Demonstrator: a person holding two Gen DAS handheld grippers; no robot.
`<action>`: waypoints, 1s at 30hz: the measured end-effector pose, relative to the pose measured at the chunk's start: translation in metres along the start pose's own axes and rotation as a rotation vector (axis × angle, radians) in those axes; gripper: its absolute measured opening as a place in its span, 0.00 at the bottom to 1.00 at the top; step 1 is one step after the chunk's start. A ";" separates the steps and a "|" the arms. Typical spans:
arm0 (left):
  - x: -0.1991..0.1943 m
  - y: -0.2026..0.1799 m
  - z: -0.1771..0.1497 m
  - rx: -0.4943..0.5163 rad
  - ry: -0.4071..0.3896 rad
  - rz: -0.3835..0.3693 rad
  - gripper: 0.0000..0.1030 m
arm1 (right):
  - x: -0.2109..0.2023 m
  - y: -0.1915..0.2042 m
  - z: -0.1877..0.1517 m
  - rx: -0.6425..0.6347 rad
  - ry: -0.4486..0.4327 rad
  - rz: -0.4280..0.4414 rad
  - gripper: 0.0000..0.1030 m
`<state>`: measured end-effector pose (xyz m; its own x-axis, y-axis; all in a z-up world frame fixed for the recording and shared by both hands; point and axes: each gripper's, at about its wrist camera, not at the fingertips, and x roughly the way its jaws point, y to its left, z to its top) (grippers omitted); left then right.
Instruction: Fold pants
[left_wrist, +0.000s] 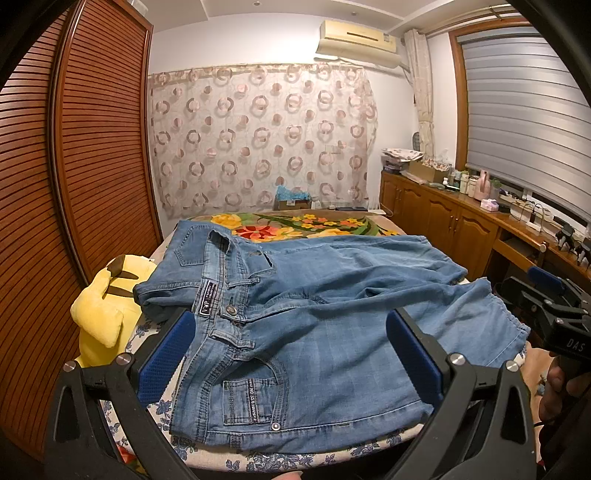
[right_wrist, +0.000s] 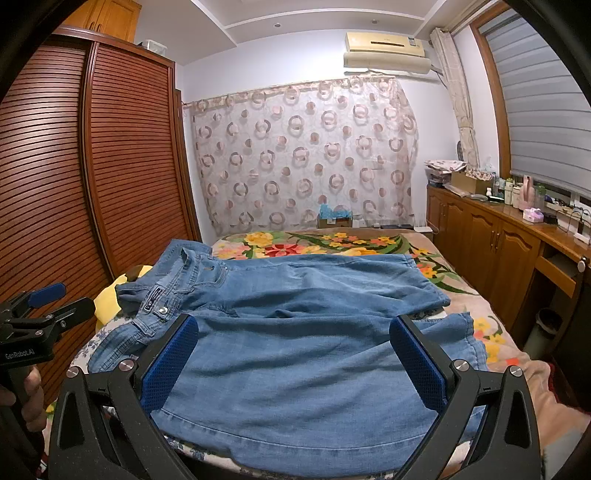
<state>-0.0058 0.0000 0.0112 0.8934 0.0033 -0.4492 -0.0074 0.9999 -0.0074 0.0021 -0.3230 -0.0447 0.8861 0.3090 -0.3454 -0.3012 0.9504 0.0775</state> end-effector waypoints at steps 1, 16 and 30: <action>0.000 0.000 0.000 0.000 -0.001 0.000 1.00 | 0.000 0.000 0.000 0.000 0.000 -0.001 1.00; -0.001 0.000 0.000 0.000 -0.004 -0.001 1.00 | -0.001 0.001 0.000 -0.003 -0.002 0.000 1.00; -0.001 0.000 -0.001 -0.001 -0.007 0.000 1.00 | -0.001 0.002 0.000 -0.005 -0.005 0.002 1.00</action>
<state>-0.0067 -0.0001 0.0108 0.8967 0.0032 -0.4427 -0.0076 0.9999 -0.0081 0.0010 -0.3217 -0.0440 0.8873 0.3106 -0.3408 -0.3042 0.9498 0.0738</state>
